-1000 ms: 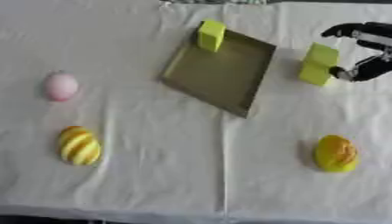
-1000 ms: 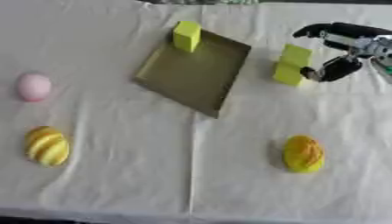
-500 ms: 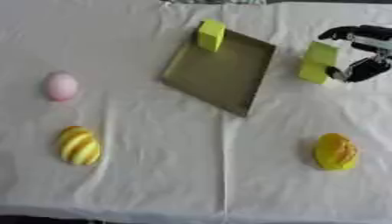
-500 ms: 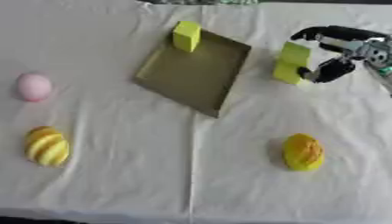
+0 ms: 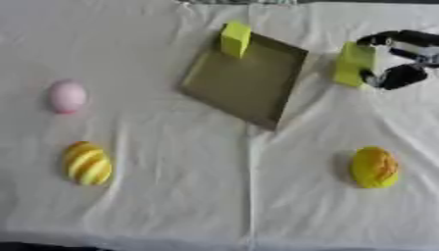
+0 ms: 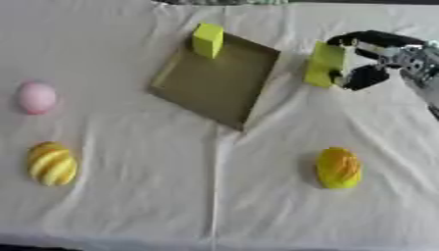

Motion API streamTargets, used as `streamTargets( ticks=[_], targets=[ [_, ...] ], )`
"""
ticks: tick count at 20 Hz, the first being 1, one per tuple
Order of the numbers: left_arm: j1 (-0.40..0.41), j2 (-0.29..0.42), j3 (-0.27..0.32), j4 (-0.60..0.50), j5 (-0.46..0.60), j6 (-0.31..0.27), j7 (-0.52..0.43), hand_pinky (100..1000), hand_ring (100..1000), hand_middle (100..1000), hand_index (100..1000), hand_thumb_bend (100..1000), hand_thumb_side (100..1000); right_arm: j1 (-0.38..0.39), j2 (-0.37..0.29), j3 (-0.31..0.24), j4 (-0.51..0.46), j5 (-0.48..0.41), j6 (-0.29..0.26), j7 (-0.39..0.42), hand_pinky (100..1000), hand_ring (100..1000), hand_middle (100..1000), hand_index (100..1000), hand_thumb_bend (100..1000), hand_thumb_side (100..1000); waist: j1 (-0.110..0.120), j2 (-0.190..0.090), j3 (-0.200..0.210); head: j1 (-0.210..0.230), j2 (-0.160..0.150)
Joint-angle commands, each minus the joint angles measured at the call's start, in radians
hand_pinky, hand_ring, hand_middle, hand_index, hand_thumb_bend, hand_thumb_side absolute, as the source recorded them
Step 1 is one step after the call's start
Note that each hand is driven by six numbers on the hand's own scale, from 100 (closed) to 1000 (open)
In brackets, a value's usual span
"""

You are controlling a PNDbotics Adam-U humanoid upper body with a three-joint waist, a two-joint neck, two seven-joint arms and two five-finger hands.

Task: Pick up objects on the table and place them in the box.

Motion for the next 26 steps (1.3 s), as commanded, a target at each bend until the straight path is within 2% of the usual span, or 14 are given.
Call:
streamTargets(
  ticks=[1, 4, 10, 13, 19, 26],
  targets=[
    [-0.003, 0.016, 0.001, -0.020, 0.002, -0.001, -0.004, 815, 713, 655, 749, 100, 711, -0.013, -0.021, -0.005, -0.012, -0.020, 0.008, 0.011, 1000, 1000, 813, 973, 155, 272, -0.015, -0.140, 0.000, -0.002, -0.001],
    [-0.002, 0.016, 0.001, -0.020, 0.003, -0.001, -0.005, 815, 713, 655, 748, 100, 712, -0.013, -0.018, -0.006, -0.016, -0.037, 0.016, 0.011, 1000, 1000, 729, 913, 100, 269, -0.014, -0.140, 0.000, -0.002, -0.003],
    [0.000, 0.015, 0.001, -0.020, 0.004, 0.001, -0.006, 815, 713, 655, 748, 100, 712, -0.013, -0.012, -0.011, -0.016, -0.075, 0.030, -0.014, 990, 997, 611, 797, 100, 226, -0.013, -0.140, 0.000, -0.002, -0.004],
    [0.001, 0.014, 0.000, -0.020, 0.004, 0.002, -0.006, 816, 713, 655, 748, 100, 711, -0.016, -0.011, -0.015, -0.015, -0.092, 0.036, -0.041, 971, 950, 565, 732, 100, 201, -0.014, -0.140, 0.000, -0.003, -0.003],
    [0.002, 0.013, 0.001, -0.020, 0.004, 0.003, -0.009, 817, 713, 656, 749, 100, 711, -0.018, -0.011, -0.028, -0.032, -0.123, 0.041, -0.116, 951, 896, 523, 689, 100, 125, -0.013, -0.142, -0.001, 0.001, -0.001],
    [0.002, 0.014, 0.001, -0.020, 0.002, 0.004, -0.013, 818, 712, 656, 749, 100, 710, -0.038, -0.020, -0.046, -0.155, -0.136, 0.041, -0.163, 935, 870, 496, 663, 100, 100, -0.012, -0.145, -0.003, 0.000, -0.001]
  ],
)
